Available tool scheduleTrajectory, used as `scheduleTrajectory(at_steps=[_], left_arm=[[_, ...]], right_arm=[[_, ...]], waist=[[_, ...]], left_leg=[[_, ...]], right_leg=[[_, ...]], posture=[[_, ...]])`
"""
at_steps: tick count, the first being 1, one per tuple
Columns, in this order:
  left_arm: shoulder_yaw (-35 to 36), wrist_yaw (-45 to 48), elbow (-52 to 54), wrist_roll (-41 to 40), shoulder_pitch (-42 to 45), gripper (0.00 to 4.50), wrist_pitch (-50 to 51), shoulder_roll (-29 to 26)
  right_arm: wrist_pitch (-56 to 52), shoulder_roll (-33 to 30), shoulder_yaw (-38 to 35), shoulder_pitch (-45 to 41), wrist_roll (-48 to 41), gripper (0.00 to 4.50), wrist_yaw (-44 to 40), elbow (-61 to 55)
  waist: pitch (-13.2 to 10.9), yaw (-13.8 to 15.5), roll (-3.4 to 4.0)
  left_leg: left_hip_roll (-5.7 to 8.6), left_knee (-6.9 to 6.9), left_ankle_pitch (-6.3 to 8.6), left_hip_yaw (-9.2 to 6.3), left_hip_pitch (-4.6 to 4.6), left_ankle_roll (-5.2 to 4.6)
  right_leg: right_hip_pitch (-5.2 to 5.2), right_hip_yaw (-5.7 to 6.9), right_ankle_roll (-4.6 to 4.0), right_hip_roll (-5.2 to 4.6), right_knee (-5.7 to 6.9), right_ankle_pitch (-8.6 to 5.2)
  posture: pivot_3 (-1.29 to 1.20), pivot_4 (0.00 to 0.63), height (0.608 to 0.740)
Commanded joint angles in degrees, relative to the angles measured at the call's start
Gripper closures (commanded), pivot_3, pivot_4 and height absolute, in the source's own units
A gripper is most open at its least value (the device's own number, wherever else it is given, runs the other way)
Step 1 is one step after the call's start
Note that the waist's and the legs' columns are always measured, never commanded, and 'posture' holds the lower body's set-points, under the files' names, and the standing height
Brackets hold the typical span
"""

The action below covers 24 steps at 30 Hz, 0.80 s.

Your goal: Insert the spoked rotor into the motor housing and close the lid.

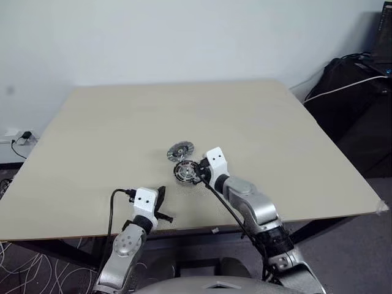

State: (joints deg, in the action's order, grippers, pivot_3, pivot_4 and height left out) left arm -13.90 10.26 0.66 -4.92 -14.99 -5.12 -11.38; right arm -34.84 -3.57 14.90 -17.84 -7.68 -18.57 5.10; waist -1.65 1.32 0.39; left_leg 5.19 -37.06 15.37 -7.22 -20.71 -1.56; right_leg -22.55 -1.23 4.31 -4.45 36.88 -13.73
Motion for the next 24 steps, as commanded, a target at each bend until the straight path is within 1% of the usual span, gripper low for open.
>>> scheduleTrajectory(at_steps=[1, 5, 8, 11, 14, 16, 19, 22, 24], left_arm=[[0.4, 2.4, 0.9, 0.4, 0.4, 4.48, -1.8, -0.1], [0.9, 6.3, 1.6, -2.4, -0.1, 4.48, -0.5, 0.0], [1.0, 7.8, 1.7, -2.6, 0.0, 4.48, -0.1, 0.0], [1.2, 9.0, 1.8, -3.0, 0.2, 4.48, 0.6, 0.0], [1.5, 9.7, 2.1, -3.1, 0.2, 4.48, 1.1, 0.2], [1.6, 10.1, 2.0, -3.2, 0.1, 4.48, 1.4, 0.4], [1.7, 10.5, 1.8, -3.1, 0.3, 4.48, 1.5, 0.7], [1.7, 10.7, 1.4, -2.8, 0.7, 4.48, 1.4, 1.0], [1.7, 10.8, 1.4, -2.7, 0.8, 4.48, 1.4, 1.2]], right_arm=[[3.5, 1.9, 0.2, -4.9, 1.1, 4.50, -0.8, 5.4], [5.9, 3.1, 0.5, -9.3, 2.3, 4.50, -1.9, 13.0], [7.0, 3.5, 0.5, -11.7, 3.3, 4.50, -2.8, 18.4], [6.6, 3.5, 0.9, -12.7, 4.7, 4.50, -3.2, 23.2], [5.7, 3.3, 1.1, -12.2, 5.6, 4.50, -3.2, 24.9], [5.3, 3.0, 1.2, -11.4, 6.0, 4.50, -3.4, 24.1], [6.9, 2.5, 0.4, -9.8, 4.7, 4.50, -5.3, 18.8], [6.3, -0.7, 1.2, -7.1, 3.8, 4.50, -9.2, 7.4], [5.4, -2.9, 2.2, -5.8, 3.7, 4.50, -11.5, 2.8]], waist=[[0.0, -0.1, 0.02], [0.0, -0.5, 0.09], [0.0, -0.7, 0.12], [0.0, -0.7, 0.19], [0.3, -1.0, 0.48], [0.4, -1.1, 0.66], [0.5, -1.1, 0.73], [0.5, -1.1, 0.74], [0.5, -1.1, 0.74]], left_leg=[[0.00, 0.01, 0.00, -0.01, 0.00, 0.00], [0.01, 0.03, 0.00, -0.01, 0.00, 0.00], [0.01, 0.03, 0.00, -0.02, 0.01, -0.01], [0.02, 0.04, -0.01, -0.03, 0.01, -0.01], [0.02, 0.03, -0.01, -0.03, 0.03, -0.01], [0.02, 0.03, -0.01, -0.04, 0.07, -0.01], [0.05, 0.01, -0.01, -0.09, 0.07, -0.01], [0.09, 0.00, -0.01, -0.14, 0.02, -0.02], [0.11, 0.00, -0.01, -0.12, 0.01, -0.03]], right_leg=[[-0.01, 0.01, -0.01, 0.00, 0.02, 0.00], [-0.03, 0.01, -0.05, 0.01, 0.03, 0.03], [-0.03, 0.01, -0.06, 0.02, 0.05, 0.04], [-0.04, 0.00, -0.07, 0.02, 0.06, 0.04], [-0.02, -0.01, -0.08, 0.02, 0.06, 0.05], [0.02, -0.01, -0.08, 0.02, 0.08, 0.05], [0.05, 0.01, -0.07, 0.02, 0.09, 0.04], [0.03, 0.01, -0.06, 0.01, 0.06, 0.05], [0.01, -0.01, -0.04, -0.02, 0.06, 0.05]], posture=[[0.00, 0.000, 0.740], [0.00, 0.000, 0.740], [0.00, 0.000, 0.740], [0.00, 0.000, 0.740], [0.00, 0.000, 0.740], [0.00, 0.000, 0.740], [0.00, 0.000, 0.740], [0.00, 0.000, 0.740], [0.00, 0.000, 0.740]])
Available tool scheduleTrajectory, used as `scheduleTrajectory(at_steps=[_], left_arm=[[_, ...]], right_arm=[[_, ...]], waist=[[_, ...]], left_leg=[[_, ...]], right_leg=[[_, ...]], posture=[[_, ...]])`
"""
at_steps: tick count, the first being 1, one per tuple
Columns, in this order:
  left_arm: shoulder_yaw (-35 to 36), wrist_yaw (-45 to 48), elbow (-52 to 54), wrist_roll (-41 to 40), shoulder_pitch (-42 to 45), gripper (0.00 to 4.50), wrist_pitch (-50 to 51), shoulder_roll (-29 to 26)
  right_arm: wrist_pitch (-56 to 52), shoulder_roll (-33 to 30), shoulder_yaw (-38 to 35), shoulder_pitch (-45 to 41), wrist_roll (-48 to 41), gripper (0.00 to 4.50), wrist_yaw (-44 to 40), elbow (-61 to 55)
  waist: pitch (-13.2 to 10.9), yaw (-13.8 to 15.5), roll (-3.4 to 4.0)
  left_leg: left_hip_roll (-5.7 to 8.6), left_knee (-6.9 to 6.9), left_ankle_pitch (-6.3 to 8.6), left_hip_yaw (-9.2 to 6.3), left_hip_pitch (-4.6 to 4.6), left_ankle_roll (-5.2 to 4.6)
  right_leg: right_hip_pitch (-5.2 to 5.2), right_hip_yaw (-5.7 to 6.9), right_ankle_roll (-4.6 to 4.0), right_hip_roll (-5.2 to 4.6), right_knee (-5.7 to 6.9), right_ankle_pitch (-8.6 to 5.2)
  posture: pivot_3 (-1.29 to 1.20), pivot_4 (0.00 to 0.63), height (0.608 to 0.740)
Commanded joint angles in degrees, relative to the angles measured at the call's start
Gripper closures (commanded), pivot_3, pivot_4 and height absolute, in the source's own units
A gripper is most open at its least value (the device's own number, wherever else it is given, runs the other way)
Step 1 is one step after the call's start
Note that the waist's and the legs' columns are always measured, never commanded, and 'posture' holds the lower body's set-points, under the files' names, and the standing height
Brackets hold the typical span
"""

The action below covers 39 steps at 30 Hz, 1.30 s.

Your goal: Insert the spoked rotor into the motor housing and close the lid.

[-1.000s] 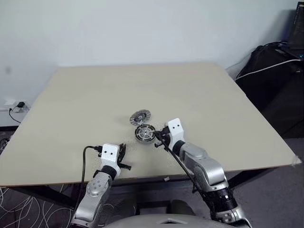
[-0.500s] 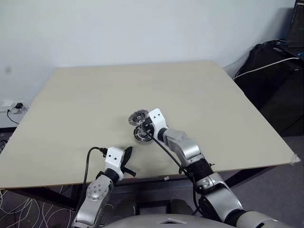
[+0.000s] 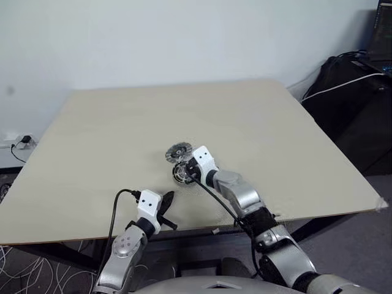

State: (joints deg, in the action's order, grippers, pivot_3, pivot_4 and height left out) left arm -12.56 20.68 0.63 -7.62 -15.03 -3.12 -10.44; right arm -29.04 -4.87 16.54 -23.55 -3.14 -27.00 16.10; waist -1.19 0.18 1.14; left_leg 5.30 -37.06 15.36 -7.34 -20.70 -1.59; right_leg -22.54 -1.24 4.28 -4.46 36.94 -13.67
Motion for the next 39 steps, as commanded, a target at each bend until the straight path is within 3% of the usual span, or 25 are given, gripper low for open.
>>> scheduleTrajectory(at_steps=[1, 3, 7, 13, 24, 39], left_arm=[[0.5, 0.4, 1.4, 0.0, 0.8, 4.50, -0.6, 0.5], [0.6, 0.5, 1.1, -0.2, 0.7, 4.50, -0.6, 0.8], [0.8, 0.9, 0.7, -0.1, 0.7, 4.50, -0.6, 1.4], [1.0, 0.9, 0.2, -0.2, 0.8, 4.50, -0.8, 2.1], [1.6, 0.5, 0.1, -0.4, 0.0, 4.50, -1.0, 3.1], [1.9, -0.5, 1.8, -0.3, -1.4, 4.50, -0.6, 4.8]], right_arm=[[-1.0, -3.7, 1.7, 0.5, -0.4, 4.32, -4.9, -10.6], [-1.5, -8.4, 4.8, 1.1, 1.3, 3.90, -8.7, -14.4], [0.4, -14.9, 10.3, -0.9, 5.3, 2.63, -13.9, -15.9], [5.2, -19.2, 17.3, -7.3, 11.8, 0.69, -20.5, -11.6], [16.3, -17.9, 27.3, -20.9, 19.9, 0.69, -36.0, 4.2], [23.7, -11.2, 27.8, -27.4, 26.2, 0.69, -39.9, 19.7]], waist=[[0.0, -0.1, -0.01], [0.0, -0.1, -0.02], [-0.1, -0.1, -0.09], [-0.1, 0.0, -0.21], [-0.2, 0.6, -0.26], [-0.2, 0.6, -0.23]], left_leg=[[0.00, 0.00, 0.00, 0.00, 0.00, 0.00], [-0.04, -0.01, 0.00, 0.00, 0.01, 0.00], [-0.05, -0.04, 0.00, 0.00, 0.02, 0.00], [-0.12, -0.08, 0.00, 0.05, 0.01, 0.00], [-0.10, -0.06, 0.00, 0.04, 0.01, -0.01], [-0.04, -0.01, 0.00, 0.00, 0.01, 0.02]], right_leg=[[0.00, 0.01, 0.00, 0.00, 0.00, 0.00], [0.01, 0.03, 0.01, 0.01, 0.00, -0.01], [0.04, 0.09, 0.22, 0.00, -0.02, -0.14], [0.05, 0.13, 0.29, 0.00, -0.02, -0.15], [0.03, 0.15, 0.03, 0.00, -0.05, 0.02], [-0.02, 0.13, -0.02, 0.00, 0.00, 0.02]], posture=[[0.00, 0.000, 0.740], [0.00, 0.000, 0.740], [0.00, 0.000, 0.740], [0.00, 0.000, 0.740], [0.00, 0.000, 0.740], [0.00, 0.000, 0.740]])
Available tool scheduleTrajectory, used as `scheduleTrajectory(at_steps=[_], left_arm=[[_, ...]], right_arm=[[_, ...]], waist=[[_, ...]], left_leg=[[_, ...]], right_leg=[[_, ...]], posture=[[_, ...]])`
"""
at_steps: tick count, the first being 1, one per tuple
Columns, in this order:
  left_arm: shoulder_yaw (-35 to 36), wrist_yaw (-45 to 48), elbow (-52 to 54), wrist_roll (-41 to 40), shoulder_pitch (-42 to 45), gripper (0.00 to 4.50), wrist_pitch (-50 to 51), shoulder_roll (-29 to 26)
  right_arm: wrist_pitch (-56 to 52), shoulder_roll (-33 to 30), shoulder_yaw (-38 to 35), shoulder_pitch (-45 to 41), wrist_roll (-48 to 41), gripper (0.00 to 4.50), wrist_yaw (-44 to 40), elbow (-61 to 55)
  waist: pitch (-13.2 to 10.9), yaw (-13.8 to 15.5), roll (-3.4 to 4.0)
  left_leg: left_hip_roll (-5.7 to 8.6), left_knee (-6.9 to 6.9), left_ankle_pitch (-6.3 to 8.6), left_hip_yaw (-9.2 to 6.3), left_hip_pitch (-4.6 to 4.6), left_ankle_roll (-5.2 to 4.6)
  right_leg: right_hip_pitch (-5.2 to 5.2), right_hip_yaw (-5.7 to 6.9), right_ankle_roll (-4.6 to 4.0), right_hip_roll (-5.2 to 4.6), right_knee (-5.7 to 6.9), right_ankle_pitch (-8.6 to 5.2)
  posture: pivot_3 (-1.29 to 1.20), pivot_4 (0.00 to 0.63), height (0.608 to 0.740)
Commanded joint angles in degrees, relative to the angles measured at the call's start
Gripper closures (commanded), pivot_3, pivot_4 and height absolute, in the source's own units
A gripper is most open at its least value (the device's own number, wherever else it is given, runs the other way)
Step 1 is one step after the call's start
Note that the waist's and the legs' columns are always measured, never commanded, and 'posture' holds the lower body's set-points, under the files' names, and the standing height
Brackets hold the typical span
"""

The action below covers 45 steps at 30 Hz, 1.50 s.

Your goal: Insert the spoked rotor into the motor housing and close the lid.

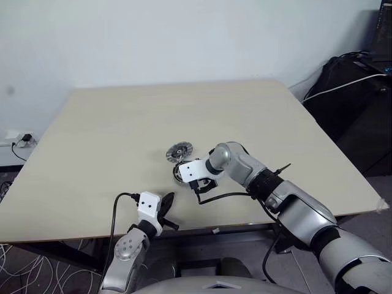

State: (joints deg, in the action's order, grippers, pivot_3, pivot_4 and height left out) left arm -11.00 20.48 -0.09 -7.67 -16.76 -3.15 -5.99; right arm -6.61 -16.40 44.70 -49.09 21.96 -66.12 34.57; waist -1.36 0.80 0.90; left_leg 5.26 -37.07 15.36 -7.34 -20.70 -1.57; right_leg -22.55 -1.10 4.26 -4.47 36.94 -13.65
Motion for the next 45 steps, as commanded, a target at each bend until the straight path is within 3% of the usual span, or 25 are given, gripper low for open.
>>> scheduleTrajectory(at_steps=[1, 13, 20, 23, 30, 37, 42, 45], left_arm=[[0.4, -0.4, 2.6, -0.3, 0.3, 4.50, -0.6, 0.4], [0.4, -0.8, 3.3, -0.4, -0.2, 4.50, -0.4, 0.8], [0.1, -0.9, 3.7, -0.3, -0.4, 4.50, -0.2, 1.2], [0.0, -1.0, 3.8, -0.1, -0.4, 4.50, -0.1, 1.3], [0.3, -0.4, 3.1, -0.8, 0.4, 4.50, 0.7, 1.4], [0.6, 0.5, 1.7, -1.0, 1.3, 4.50, 0.9, 1.4], [1.0, 0.9, 0.6, -1.2, 1.4, 4.50, 0.5, 1.6], [1.2, 1.1, 0.1, -1.3, 1.3, 4.50, 0.3, 1.7]], right_arm=[[1.6, 0.4, -0.4, -2.0, 1.4, 0.69, -0.9, 1.6], [4.0, 1.5, -0.9, -2.3, 3.6, 4.43, -2.5, 3.8], [3.9, 1.6, -1.9, -1.7, 3.6, 4.43, -2.1, 3.5], [-1.4, 2.5, -7.4, 1.0, -0.4, 4.43, 0.6, -0.2], [-30.9, -1.8, -16.5, 12.5, -6.4, 4.43, -1.9, -28.3], [-60.1, -4.5, -20.9, 16.2, -13.4, 4.43, 0.2, -46.8], [-81.3, 1.9, -27.2, 16.5, -18.3, 4.43, 9.0, -50.9], [-85.7, 7.2, -31.6, 17.4, -19.8, 4.43, 15.1, -50.1]], waist=[[0.0, 0.0, 0.01], [0.1, 0.0, 0.08], [0.1, 0.0, 0.08], [0.1, 0.0, 0.06], [0.1, 0.5, 0.06], [0.0, 0.8, 0.04], [0.0, 0.8, 0.02], [0.0, 0.8, 0.02]], left_leg=[[0.00, 0.00, 0.00, 0.00, 0.00, 0.00], [0.04, 0.01, -0.01, -0.05, 0.00, 0.03], [0.04, 0.01, -0.01, -0.05, 0.00, 0.03], [0.04, 0.01, -0.01, -0.08, 0.00, 0.03], [0.05, 0.00, -0.01, -0.09, -0.25, 0.02], [0.03, -0.09, 0.02, -0.07, -0.38, 0.03], [0.02, -0.09, 0.02, -0.08, -0.40, 0.02], [0.03, -0.09, 0.04, -0.09, -0.42, 0.07]], right_leg=[[0.00, 0.00, 0.00, 0.00, 0.01, 0.00], [0.00, 0.00, -0.03, 0.00, 0.03, 0.01], [-0.01, -0.01, -0.03, 0.00, 0.04, 0.01], [0.01, 0.01, -0.03, 0.00, 0.03, 0.01], [-0.23, -0.01, -0.04, -0.03, 0.05, 0.00], [-0.29, 0.03, -0.03, -0.09, 0.03, 0.00], [-0.30, 0.05, -0.03, -0.11, 0.02, 0.00], [-0.32, 0.06, -0.03, -0.11, 0.03, 0.01]], posture=[[0.00, 0.000, 0.740], [0.00, 0.000, 0.740], [0.00, 0.000, 0.740], [0.00, 0.000, 0.740], [0.00, 0.000, 0.740], [0.00, 0.000, 0.740], [0.00, 0.000, 0.740], [0.00, 0.000, 0.740]])
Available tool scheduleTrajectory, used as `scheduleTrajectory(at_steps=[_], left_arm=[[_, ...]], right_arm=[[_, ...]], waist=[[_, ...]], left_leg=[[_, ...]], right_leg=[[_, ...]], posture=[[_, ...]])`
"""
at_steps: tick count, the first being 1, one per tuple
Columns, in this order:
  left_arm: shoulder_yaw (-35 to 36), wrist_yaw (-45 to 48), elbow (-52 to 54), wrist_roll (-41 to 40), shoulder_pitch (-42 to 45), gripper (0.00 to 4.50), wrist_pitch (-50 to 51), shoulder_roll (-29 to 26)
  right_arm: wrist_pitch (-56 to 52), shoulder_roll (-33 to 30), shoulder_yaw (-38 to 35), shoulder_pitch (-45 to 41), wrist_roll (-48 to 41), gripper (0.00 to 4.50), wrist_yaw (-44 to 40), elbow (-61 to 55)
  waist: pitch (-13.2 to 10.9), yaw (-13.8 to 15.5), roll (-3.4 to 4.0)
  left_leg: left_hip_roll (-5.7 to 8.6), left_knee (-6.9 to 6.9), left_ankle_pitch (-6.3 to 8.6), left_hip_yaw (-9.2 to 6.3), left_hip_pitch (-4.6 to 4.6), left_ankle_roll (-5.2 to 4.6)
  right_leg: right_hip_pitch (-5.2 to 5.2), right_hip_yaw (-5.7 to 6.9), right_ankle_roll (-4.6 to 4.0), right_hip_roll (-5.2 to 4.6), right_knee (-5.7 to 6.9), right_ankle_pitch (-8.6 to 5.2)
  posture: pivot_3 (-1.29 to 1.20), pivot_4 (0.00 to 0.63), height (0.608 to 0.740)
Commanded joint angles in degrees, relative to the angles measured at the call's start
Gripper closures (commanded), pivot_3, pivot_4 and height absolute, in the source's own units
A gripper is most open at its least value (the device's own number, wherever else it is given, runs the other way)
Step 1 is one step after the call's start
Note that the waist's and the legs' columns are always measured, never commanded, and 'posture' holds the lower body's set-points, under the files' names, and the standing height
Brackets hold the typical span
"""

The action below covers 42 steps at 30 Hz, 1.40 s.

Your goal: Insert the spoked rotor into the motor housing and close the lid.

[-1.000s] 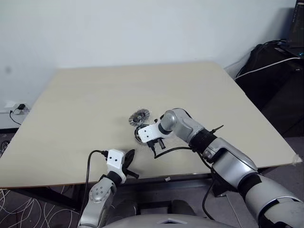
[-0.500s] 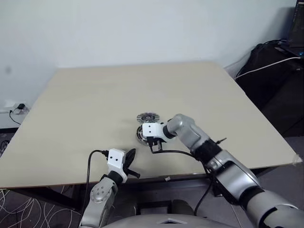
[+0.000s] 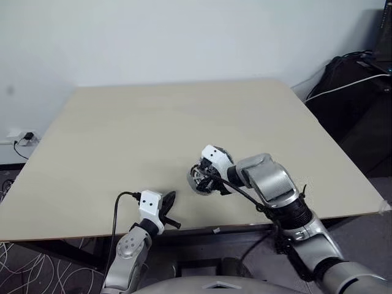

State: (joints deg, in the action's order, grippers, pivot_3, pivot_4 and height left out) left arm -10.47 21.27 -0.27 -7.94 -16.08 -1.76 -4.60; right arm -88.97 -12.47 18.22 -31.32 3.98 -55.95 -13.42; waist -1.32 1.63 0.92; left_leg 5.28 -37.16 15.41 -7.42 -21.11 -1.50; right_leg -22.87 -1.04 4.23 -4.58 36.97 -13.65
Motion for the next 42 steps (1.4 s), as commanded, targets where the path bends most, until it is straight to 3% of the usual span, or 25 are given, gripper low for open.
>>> scheduleTrajectory(at_steps=[1, 15, 24, 35, 42], left_arm=[[0.7, 0.3, 0.2, -1.0, 0.5, 4.50, -1.1, 0.4], [1.4, 0.7, -0.9, -2.0, 0.4, 4.50, -1.4, 1.0], [1.1, 1.0, -0.9, -2.4, 0.2, 4.50, -0.9, 0.8], [1.2, 1.4, -1.0, -2.5, 0.2, 4.50, -0.6, 0.8], [1.3, 1.6, -0.9, -2.4, 0.1, 4.50, -0.6, 0.6]], right_arm=[[-3.5, 4.5, -6.2, 0.0, -2.4, 4.43, 6.7, -1.8], [-3.5, 16.2, -16.0, 3.0, -7.0, 4.43, 31.2, -1.0], [-3.5, 21.4, -19.3, 5.9, -17.4, 4.43, 43.1, -3.5], [-3.5, 22.7, -22.4, 3.2, -29.5, 4.43, 57.1, 3.6], [-3.5, 28.2, -25.9, -1.3, -34.6, 4.43, 61.8, 7.3]], waist=[[0.0, 0.0, 0.00], [0.0, -0.9, 0.03], [0.0, -1.4, 0.05], [0.0, -2.3, 0.07], [0.0, -2.3, 0.11]], left_leg=[[0.00, 0.00, 0.02, 0.00, -0.01, 0.03], [0.03, 0.04, 0.00, 0.03, -0.03, 0.04], [0.02, 0.06, -0.02, 0.03, -0.02, 0.00], [0.02, 0.06, -0.04, 0.01, 0.00, -0.05], [0.02, 0.06, -0.05, 0.01, 0.13, -0.08]], right_leg=[[-0.01, 0.00, 0.00, 0.00, 0.00, 0.00], [-0.09, -0.04, 0.02, 0.01, 0.03, 0.02], [-0.09, -0.04, 0.02, 0.02, 0.04, 0.02], [-0.06, -0.04, 0.02, 0.02, 0.04, 0.01], [0.08, -0.03, 0.02, 0.03, 0.02, 0.01]], posture=[[0.00, 0.000, 0.740], [0.00, 0.000, 0.740], [0.00, 0.000, 0.740], [0.00, 0.000, 0.740], [0.00, 0.000, 0.740]])
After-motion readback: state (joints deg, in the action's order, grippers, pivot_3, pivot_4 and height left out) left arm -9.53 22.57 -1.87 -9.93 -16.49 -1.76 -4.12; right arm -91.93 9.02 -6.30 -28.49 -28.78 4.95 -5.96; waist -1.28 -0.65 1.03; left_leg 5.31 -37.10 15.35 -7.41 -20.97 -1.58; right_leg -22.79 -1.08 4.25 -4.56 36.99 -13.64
